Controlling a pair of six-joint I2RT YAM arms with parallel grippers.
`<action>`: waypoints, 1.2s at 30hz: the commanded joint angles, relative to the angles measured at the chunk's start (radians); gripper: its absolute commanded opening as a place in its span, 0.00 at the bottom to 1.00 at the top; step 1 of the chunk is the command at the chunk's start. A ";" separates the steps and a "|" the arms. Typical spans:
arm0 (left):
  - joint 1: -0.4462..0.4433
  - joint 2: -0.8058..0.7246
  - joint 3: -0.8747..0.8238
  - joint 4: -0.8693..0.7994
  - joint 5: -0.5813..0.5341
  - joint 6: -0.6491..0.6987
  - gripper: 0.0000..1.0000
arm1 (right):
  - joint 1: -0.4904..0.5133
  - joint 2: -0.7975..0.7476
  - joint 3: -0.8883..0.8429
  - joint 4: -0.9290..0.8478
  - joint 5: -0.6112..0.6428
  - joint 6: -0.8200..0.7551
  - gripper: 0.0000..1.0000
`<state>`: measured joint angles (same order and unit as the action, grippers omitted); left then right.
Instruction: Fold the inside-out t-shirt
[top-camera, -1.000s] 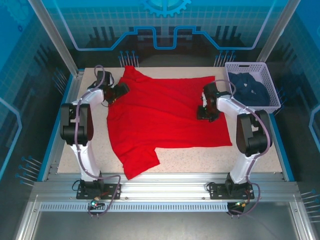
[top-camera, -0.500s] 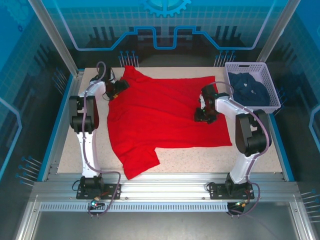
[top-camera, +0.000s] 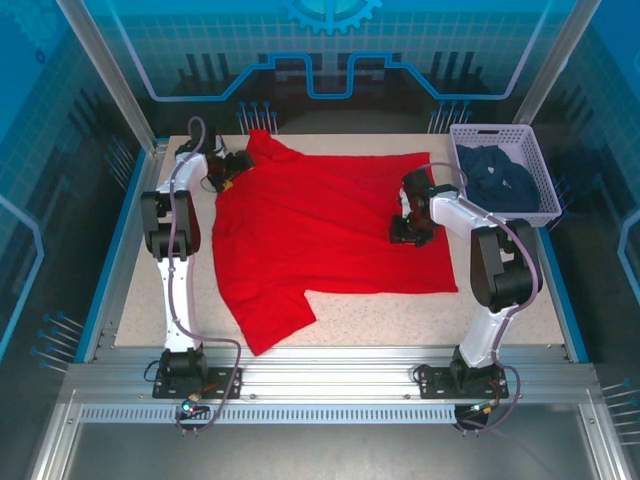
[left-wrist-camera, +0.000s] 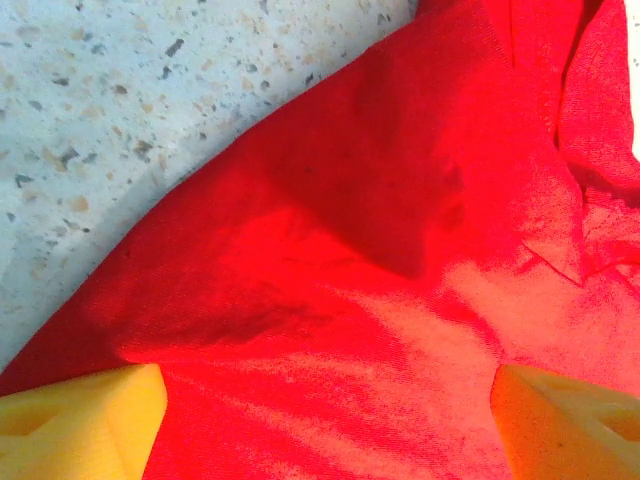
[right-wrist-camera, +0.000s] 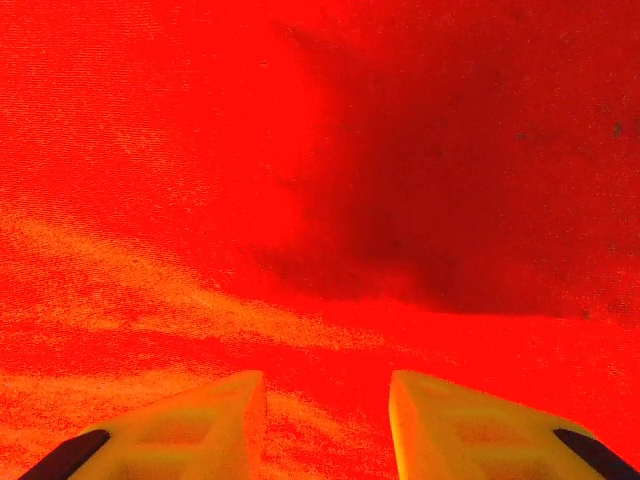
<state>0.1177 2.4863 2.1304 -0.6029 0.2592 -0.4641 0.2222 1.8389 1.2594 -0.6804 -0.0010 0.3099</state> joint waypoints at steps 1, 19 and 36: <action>0.035 0.053 0.071 -0.078 -0.008 0.018 0.86 | 0.006 0.017 0.035 -0.028 0.014 -0.003 0.38; -0.007 -0.572 -0.614 0.332 0.063 -0.138 0.88 | 0.043 -0.171 -0.144 0.044 -0.097 0.023 0.54; -0.649 -1.367 -1.447 -0.233 -0.372 -0.419 0.65 | 0.187 -0.288 -0.203 0.157 -0.144 0.039 0.57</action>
<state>-0.4469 1.1557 0.7036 -0.6361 -0.0055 -0.7273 0.4049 1.5814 1.0649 -0.5579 -0.1066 0.3412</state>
